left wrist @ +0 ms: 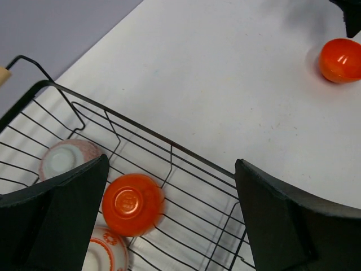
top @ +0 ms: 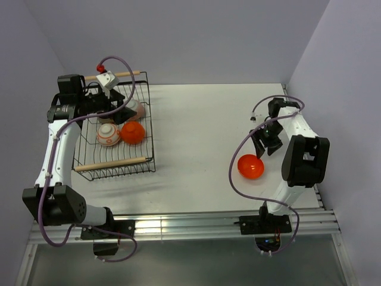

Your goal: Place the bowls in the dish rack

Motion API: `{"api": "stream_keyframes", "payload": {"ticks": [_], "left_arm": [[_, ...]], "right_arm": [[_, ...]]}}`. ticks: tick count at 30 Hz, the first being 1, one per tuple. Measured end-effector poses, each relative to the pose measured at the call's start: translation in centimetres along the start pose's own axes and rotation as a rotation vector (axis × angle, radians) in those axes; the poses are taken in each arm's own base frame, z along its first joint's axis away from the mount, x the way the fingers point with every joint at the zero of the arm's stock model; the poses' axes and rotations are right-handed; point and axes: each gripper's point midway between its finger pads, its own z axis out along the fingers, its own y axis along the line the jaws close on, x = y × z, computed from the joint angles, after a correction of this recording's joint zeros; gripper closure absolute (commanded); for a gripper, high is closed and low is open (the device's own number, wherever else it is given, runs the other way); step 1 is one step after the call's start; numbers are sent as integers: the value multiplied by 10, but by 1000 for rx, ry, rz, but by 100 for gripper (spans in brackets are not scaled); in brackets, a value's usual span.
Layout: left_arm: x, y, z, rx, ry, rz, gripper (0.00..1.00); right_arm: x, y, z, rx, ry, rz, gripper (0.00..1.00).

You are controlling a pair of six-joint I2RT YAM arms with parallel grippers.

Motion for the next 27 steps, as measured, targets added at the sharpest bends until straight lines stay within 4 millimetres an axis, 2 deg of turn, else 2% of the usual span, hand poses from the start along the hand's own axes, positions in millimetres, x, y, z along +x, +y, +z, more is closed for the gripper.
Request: {"api": "stream_keyframes", "payload": {"ticks": [5, 10, 13, 17, 20, 23, 25, 27], "left_arm": [[9, -7, 0, 11, 9, -49, 1], [13, -8, 2, 14, 11, -76, 1], [14, -10, 3, 20, 8, -98, 0], [17, -12, 4, 28, 7, -140, 1], [17, -14, 4, 34, 6, -171, 1], [15, -18, 5, 44, 3, -211, 1], [12, -21, 5, 55, -1, -242, 1], [3, -28, 8, 72, -8, -270, 0]], "right_arm": [[0, -6, 22, -10, 42, 3, 46], [12, -5, 46, -39, 103, 13, 54], [16, -2, 51, -51, 114, 16, 69], [15, 2, 52, -74, 106, 13, 100], [13, 7, 49, -97, 94, 17, 100], [-1, 11, 40, -125, 46, 14, 100], [-21, 17, 23, -152, -37, 10, 100], [-53, 26, -11, -185, -181, 6, 100]]}}
